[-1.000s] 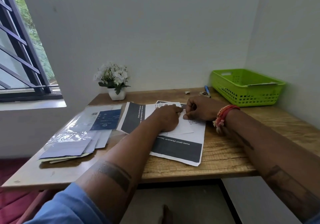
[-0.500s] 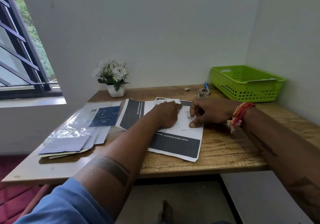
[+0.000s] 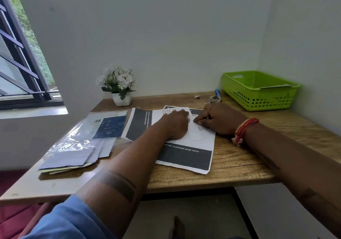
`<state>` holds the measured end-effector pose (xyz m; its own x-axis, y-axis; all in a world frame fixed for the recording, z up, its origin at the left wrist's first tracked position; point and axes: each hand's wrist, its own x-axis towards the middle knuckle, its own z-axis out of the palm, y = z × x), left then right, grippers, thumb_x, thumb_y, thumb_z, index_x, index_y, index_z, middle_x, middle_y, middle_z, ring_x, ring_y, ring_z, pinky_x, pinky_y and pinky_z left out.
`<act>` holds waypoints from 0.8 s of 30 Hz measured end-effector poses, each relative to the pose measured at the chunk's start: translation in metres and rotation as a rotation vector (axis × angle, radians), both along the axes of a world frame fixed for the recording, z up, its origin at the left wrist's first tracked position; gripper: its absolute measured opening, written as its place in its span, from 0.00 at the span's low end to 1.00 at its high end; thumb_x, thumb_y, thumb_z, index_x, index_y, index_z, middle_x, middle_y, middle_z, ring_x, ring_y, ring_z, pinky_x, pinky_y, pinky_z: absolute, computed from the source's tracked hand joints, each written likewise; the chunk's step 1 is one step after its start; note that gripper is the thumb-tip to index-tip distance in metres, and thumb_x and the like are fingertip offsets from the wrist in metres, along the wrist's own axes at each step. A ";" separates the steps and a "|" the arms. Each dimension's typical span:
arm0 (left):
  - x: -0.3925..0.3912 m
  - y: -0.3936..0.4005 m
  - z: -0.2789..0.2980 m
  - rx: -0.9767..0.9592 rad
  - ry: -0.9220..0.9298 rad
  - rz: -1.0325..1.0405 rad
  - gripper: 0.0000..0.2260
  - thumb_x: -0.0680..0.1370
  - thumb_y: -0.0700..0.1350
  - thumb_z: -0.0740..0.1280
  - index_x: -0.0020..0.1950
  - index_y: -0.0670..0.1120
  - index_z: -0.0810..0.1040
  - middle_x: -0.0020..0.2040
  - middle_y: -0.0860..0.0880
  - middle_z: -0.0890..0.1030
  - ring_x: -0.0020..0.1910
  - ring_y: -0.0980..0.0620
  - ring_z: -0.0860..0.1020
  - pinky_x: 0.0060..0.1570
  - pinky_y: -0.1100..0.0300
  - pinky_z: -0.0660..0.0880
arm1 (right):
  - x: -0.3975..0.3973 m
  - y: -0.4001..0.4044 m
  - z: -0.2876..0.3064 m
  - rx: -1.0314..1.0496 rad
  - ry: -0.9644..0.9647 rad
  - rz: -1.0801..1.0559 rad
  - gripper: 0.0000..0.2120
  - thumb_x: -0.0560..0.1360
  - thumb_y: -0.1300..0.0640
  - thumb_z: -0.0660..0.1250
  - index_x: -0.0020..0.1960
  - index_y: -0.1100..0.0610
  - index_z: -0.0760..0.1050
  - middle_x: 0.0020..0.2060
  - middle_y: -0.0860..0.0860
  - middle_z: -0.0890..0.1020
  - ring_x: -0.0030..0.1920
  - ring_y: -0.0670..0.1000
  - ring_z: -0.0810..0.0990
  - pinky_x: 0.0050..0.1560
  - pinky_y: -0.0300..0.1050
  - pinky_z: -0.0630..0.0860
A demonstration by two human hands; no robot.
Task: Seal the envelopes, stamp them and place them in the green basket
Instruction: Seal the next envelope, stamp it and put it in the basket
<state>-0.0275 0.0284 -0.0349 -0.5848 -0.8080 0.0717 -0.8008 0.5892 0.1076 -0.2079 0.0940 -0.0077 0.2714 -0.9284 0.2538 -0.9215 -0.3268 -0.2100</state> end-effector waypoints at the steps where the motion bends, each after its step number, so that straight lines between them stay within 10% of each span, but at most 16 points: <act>1: 0.000 0.000 0.001 0.001 -0.004 -0.003 0.21 0.86 0.48 0.50 0.77 0.43 0.64 0.79 0.44 0.63 0.76 0.41 0.62 0.74 0.44 0.60 | 0.001 -0.002 0.000 -0.004 0.017 -0.008 0.12 0.80 0.53 0.66 0.61 0.49 0.82 0.48 0.35 0.79 0.41 0.35 0.71 0.38 0.23 0.63; 15: 0.001 -0.006 -0.003 0.020 0.026 0.016 0.20 0.85 0.49 0.50 0.75 0.42 0.66 0.75 0.42 0.68 0.73 0.40 0.65 0.71 0.43 0.63 | 0.014 -0.066 -0.003 0.039 0.132 -0.168 0.16 0.81 0.55 0.59 0.66 0.47 0.79 0.66 0.49 0.79 0.63 0.52 0.78 0.64 0.44 0.72; 24: 0.001 0.002 -0.001 0.007 0.067 0.025 0.18 0.85 0.47 0.52 0.73 0.42 0.68 0.72 0.40 0.70 0.71 0.40 0.67 0.70 0.46 0.65 | 0.016 -0.084 -0.007 0.034 0.072 -0.216 0.16 0.81 0.55 0.56 0.61 0.52 0.80 0.63 0.53 0.80 0.60 0.55 0.78 0.57 0.44 0.70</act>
<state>-0.0269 0.0302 -0.0355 -0.5584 -0.8230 0.1040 -0.8062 0.5679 0.1656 -0.1917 0.0104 -0.0150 0.0818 -0.9745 0.2088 -0.9822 -0.1144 -0.1490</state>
